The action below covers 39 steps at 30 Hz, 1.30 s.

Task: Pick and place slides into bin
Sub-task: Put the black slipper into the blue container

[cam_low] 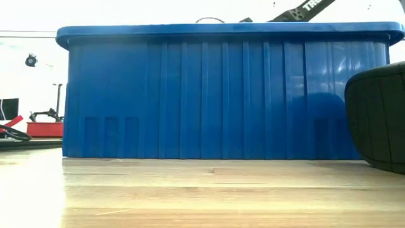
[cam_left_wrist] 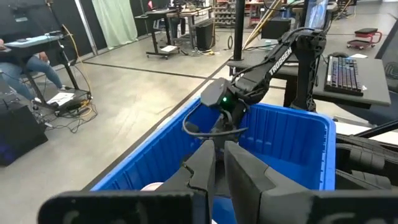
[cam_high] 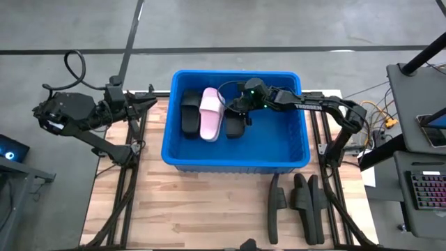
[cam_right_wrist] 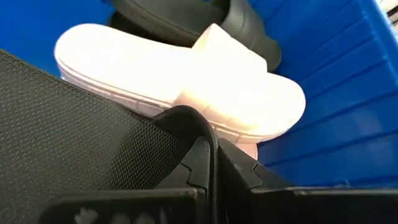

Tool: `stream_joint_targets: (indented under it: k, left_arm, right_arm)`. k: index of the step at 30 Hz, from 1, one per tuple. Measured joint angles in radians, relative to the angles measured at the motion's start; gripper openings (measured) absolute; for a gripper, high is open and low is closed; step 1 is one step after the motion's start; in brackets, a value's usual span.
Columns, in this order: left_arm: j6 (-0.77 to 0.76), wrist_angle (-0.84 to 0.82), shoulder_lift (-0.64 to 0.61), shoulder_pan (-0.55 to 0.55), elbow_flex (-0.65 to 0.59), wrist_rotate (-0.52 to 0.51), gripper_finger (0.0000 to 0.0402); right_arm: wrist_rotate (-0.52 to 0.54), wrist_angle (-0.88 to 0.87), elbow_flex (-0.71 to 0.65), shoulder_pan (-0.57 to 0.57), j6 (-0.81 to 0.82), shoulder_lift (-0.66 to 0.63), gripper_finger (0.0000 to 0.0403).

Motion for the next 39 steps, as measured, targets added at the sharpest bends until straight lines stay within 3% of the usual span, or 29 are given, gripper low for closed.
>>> stream_joint_targets:
  k: [11, 23, 30, 36, 39]
  left_arm:
    - [0.0, 0.0, 0.044, 0.0, 0.0, 0.0, 0.0022]
    - [0.0, 0.001, 0.039, 0.0, 0.003, -0.004, 0.0022]
    - [0.0, 0.002, 0.035, 0.0, 0.003, -0.004, 0.0022]
    - [0.0, 0.0, 0.037, 0.0, 0.0, -0.004, 0.0022]
    - [0.0, 0.0, 0.037, 0.0, 0.0, -0.003, 0.0022]
  right_arm:
    - [0.042, 0.091, 0.0, -0.033, -0.058, 0.091, 0.0013]
    - [0.052, 0.083, 0.0, -0.048, 0.014, 0.142, 0.0023]
    - [0.051, 0.06, 0.001, -0.048, 0.024, 0.141, 0.0105]
    - [0.051, 0.046, 0.01, -0.047, 0.162, 0.138, 0.0207]
    - [0.052, -0.063, 0.058, -0.041, 0.224, 0.135, 0.0244]
